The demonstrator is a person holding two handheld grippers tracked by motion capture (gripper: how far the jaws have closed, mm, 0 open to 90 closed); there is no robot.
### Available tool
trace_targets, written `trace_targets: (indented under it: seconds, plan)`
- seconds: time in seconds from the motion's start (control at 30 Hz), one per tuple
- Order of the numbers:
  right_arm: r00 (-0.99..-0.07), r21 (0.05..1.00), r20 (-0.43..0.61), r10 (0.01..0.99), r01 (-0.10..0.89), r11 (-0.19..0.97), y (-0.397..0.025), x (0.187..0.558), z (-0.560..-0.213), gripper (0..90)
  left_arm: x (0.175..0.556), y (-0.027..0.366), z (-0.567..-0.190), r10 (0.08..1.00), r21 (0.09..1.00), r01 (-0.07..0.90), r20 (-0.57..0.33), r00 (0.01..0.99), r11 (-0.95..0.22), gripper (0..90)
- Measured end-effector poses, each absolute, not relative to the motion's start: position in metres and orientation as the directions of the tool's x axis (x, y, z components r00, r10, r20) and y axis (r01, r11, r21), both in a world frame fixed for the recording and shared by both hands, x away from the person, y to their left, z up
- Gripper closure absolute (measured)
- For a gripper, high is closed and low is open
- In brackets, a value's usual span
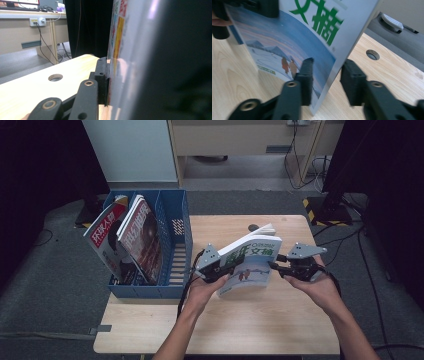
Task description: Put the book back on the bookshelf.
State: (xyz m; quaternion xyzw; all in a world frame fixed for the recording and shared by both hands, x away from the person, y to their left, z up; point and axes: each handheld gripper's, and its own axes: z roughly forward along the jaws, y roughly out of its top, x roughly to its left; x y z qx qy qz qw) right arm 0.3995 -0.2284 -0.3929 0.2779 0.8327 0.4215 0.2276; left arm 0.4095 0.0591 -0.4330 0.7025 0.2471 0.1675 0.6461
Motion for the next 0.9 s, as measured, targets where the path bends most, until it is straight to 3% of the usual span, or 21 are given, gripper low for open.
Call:
trace_targets:
  seconds: [0.07, 0.33, 0.9]
  plan:
    - [-0.732, 0.827, -0.134, 0.668, 0.288, 0.482, -0.229, 0.402, -0.397, 52.6, 0.409, 0.059, -0.433, 0.563, 0.991, 0.123, -0.076, 0.823, -0.046, 71.6]
    - [-0.698, 0.811, -0.093, 0.71, 0.361, 0.461, -0.233, 0.41, -0.417, 31.6, 0.407, 0.058, -0.434, 0.561, 0.992, 0.117, -0.071, 0.825, -0.047, 72.3]
    - [-0.629, 0.74, -0.034, 0.777, 0.507, 0.443, -0.247, 0.422, -0.473, 12.5, 0.406, 0.058, -0.436, 0.563, 0.993, 0.115, -0.077, 0.823, -0.031, 72.2]
